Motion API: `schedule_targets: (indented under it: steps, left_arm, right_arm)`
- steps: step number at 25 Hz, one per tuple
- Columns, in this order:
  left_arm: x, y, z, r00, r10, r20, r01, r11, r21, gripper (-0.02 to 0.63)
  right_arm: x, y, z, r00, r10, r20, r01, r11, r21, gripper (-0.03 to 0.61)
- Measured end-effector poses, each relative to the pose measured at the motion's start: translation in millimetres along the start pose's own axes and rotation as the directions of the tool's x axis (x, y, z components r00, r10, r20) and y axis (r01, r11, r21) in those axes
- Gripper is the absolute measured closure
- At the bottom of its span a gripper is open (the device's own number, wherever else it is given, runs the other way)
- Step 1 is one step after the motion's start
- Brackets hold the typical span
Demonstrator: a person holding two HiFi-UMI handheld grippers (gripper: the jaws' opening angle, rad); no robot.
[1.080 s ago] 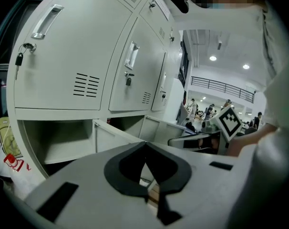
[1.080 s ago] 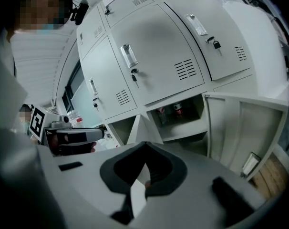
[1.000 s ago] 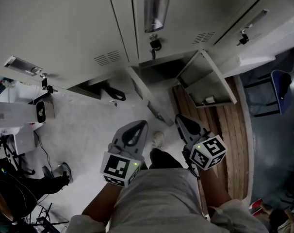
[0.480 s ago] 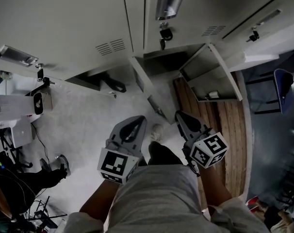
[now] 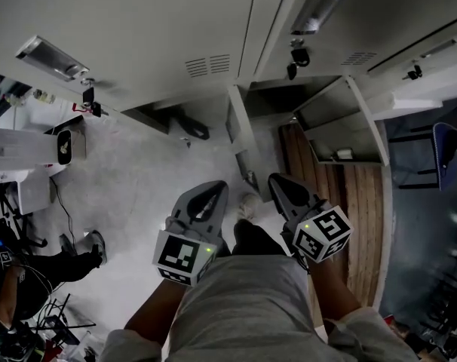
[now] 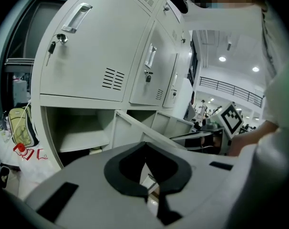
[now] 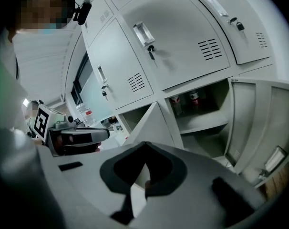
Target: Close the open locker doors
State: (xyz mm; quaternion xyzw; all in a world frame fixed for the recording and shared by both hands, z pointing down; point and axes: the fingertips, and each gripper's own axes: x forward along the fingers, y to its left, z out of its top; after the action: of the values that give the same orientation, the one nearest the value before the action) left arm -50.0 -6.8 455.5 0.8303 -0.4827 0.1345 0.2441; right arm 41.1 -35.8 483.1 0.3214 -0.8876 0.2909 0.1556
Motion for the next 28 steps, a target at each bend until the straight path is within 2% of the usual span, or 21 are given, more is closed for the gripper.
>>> schedule_targets:
  steps: [20, 28]
  left_arm:
    - [-52, 84, -1, 0.993, 0.111, 0.030, -0.109, 0.992, -0.055, 0.598]
    - [-67, 114, -2, 0.990, 0.132, 0.041, -0.129, 0.989, -0.070, 0.598]
  right_arm:
    - [75, 74, 4, 0.992, 0.110, -0.063, -0.114, 0.992, -0.050, 0.551]
    - [105, 96, 12, 0.988, 0.140, -0.071, -0.144, 0.988, -0.060, 0.551]
